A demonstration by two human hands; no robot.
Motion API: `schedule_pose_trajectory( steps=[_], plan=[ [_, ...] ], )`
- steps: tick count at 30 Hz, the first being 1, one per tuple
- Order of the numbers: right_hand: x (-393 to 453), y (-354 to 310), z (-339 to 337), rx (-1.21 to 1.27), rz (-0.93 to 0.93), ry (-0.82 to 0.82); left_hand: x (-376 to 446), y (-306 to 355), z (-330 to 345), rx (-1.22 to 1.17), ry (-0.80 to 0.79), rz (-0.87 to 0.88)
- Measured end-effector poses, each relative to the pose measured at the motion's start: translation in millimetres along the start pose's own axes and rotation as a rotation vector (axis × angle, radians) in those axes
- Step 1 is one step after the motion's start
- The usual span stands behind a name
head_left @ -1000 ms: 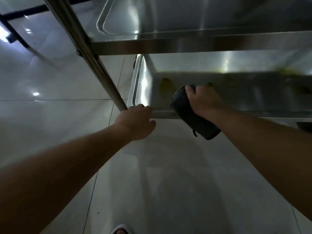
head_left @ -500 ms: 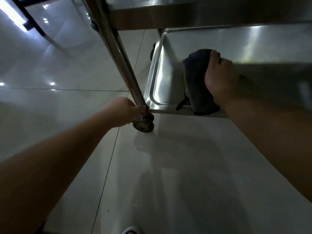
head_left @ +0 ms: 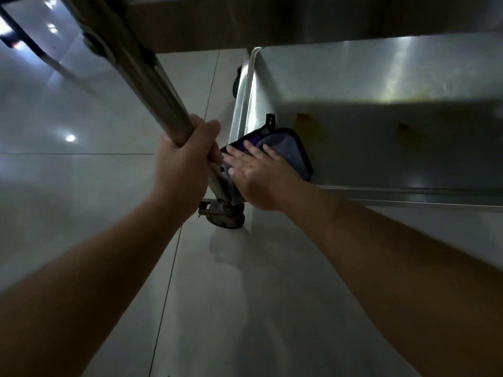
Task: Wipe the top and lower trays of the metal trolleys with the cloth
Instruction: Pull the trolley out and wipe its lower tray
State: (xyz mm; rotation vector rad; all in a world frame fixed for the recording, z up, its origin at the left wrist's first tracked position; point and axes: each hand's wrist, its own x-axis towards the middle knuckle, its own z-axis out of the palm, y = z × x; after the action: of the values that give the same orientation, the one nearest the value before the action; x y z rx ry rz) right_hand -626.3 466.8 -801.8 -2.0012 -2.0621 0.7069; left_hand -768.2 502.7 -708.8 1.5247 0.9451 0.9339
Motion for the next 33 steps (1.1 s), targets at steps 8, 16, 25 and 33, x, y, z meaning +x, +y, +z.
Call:
schedule_pose_trajectory(
  steps=[8, 16, 25, 33],
  plan=[
    [95.4, 12.5, -33.3, -0.155, 0.169, 0.029, -0.4, -0.9, 13.3, -0.128, 0.147, -0.019],
    [70.6, 125.0, -89.1, -0.105, 0.496, 0.172, 0.6, 0.3, 14.2, -0.096, 0.170, -0.032],
    [1.1, 205.1, -105.4, -0.045, 0.885, 0.296, -0.2, -3.5, 16.3, -0.123, 0.201, 0.020],
    [106.9, 37.3, -41.3, -0.051, 0.422, 0.113, -2.2, -1.8, 16.0, -0.120, 0.177, 0.018]
  ],
)
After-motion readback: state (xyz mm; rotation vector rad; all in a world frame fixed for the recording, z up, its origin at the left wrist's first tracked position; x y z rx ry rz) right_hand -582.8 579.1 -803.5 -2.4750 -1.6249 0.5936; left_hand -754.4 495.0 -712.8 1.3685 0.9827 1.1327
